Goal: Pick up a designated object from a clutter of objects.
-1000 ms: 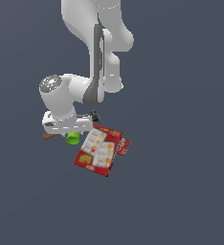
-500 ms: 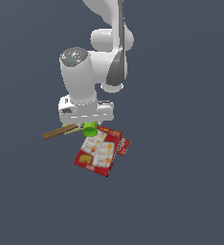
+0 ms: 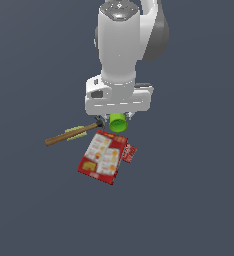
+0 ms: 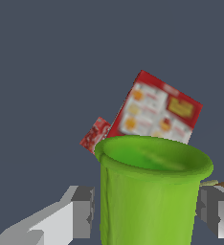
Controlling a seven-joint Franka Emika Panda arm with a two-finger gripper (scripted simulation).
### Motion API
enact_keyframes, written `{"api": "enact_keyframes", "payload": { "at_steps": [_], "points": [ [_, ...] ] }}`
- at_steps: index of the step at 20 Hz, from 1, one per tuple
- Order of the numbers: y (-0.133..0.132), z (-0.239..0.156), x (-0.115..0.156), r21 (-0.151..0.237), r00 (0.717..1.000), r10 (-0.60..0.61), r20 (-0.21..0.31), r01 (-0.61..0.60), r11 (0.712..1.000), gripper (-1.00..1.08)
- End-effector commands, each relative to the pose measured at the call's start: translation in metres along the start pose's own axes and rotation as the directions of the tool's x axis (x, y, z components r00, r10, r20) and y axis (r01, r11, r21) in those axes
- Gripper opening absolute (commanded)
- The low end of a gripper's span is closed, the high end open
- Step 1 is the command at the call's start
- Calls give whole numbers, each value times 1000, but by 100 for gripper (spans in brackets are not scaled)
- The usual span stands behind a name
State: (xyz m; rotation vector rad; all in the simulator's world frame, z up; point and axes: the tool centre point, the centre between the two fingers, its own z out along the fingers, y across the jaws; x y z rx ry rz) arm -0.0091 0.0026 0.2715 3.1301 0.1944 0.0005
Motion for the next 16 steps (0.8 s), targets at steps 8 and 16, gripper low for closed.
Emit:
{"api": "enact_keyframes", "payload": {
  "at_steps": [8,16],
  "points": [
    [-87,-82,22,3,1000,-1,0,1,1000,-100],
    [-130,-122,36,5,1000,-1,0,1,1000,-100]
  ]
}}
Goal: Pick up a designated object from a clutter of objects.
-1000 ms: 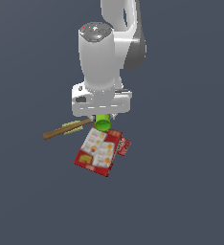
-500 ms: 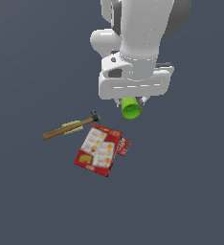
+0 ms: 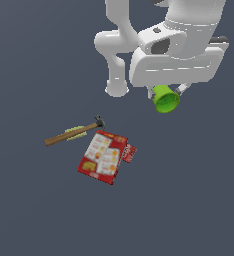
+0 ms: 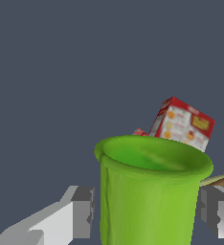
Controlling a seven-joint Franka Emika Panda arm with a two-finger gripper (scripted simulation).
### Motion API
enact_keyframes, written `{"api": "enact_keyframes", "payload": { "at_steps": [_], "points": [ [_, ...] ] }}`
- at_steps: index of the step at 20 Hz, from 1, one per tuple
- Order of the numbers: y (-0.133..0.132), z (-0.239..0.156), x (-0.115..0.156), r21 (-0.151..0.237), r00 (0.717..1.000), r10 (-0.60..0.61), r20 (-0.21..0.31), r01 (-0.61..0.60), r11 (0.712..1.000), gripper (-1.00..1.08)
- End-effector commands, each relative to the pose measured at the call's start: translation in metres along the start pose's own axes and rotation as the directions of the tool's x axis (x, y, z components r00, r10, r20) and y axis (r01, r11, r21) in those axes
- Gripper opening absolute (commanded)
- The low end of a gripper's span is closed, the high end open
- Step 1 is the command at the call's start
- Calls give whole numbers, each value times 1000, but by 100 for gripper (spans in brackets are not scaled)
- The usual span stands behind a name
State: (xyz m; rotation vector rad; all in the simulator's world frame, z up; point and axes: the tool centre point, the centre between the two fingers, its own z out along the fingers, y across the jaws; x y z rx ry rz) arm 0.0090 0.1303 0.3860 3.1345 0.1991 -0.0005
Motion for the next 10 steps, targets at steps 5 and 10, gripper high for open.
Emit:
{"api": "enact_keyframes", "payload": {
  "at_steps": [5,10],
  "points": [
    [-18,-18,7,1,1000,1,0,-1,1000,-100],
    [-22,-21,9,1,1000,1,0,-1,1000,-100]
  ]
}}
